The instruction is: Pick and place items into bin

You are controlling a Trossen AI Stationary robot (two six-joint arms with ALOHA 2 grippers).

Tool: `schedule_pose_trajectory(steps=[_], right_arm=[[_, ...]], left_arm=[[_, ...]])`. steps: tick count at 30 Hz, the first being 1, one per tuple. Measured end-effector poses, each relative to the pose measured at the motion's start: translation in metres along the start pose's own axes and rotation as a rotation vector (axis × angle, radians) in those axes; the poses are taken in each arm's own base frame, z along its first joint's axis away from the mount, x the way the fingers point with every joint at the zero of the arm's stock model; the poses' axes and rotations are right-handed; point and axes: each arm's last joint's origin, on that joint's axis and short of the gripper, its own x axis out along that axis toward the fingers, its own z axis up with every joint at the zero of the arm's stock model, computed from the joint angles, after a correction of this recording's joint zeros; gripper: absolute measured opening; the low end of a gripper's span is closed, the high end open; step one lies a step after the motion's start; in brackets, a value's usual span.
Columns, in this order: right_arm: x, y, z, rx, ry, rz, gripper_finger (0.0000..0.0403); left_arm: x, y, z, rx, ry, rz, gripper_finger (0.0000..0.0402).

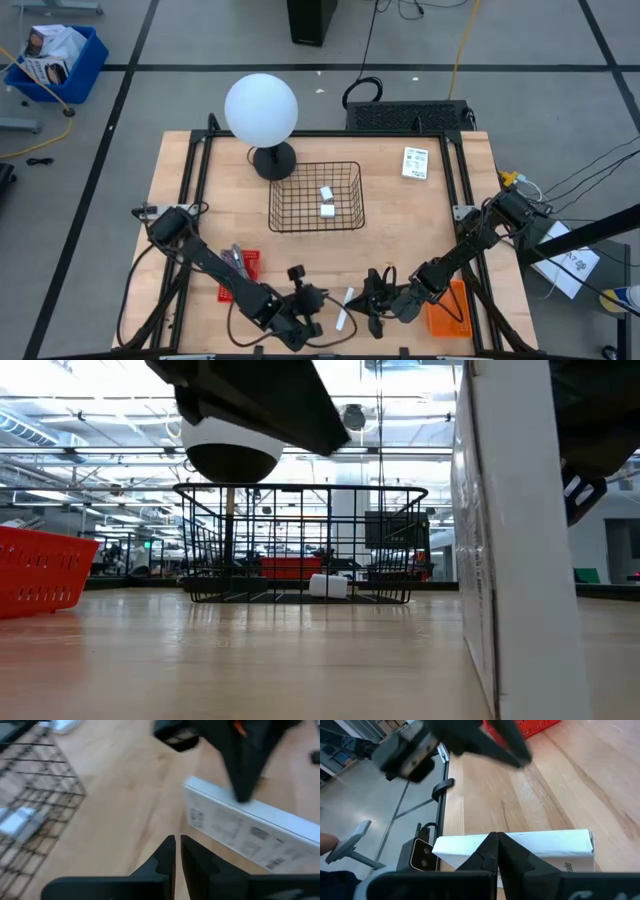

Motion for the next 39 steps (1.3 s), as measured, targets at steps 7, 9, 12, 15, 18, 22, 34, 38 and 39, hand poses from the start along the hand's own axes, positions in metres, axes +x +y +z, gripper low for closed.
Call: schedule_pose_trajectory(steps=[7, 9, 12, 15, 18, 22, 34, 38, 39], right_arm=[[0.0, 0.001, 0.0, -0.005, -0.003, 0.006, 0.0], [0.0, 0.001, 0.0, -0.008, -0.003, 0.008, 0.0], [-0.001, 0.002, -0.001, -0.014, -0.003, 0.014, 0.0], [-0.001, 0.002, -0.001, -0.014, -0.004, 0.014, 0.0], [-0.001, 0.002, -0.001, -0.013, -0.004, 0.016, 0.0], [-0.001, 0.003, 0.0, -0.024, -0.012, 0.025, 0.0], [-0.001, 0.006, 0.001, -0.071, -0.014, 0.073, 0.0], [-0.001, 0.008, 0.003, -0.083, -0.026, 0.087, 0.0], [-0.001, 0.008, 0.003, -0.083, -0.025, 0.087, 0.0]], left_arm=[[-0.021, 0.008, 0.003, 0.008, -0.077, -0.065, 0.0035], [-0.028, 0.013, 0.002, -0.008, -0.122, -0.136, 0.0035], [-0.039, 0.028, -0.007, -0.003, -0.202, -0.288, 0.0035], [-0.053, 0.046, -0.017, 0.0, -0.347, -0.543, 0.0035], [-0.064, 0.07, -0.032, -0.017, -0.467, -0.69, 0.0035], [-0.069, 0.098, -0.045, -0.091, -0.52, -0.673, 0.0035], [-0.071, 0.104, -0.051, -0.144, -0.52, -0.648, 0.0035], [-0.071, 0.105, -0.051, -0.147, -0.519, -0.648, 0.0035], [-0.071, 0.105, -0.051, -0.147, -0.519, -0.648, 0.0035]])
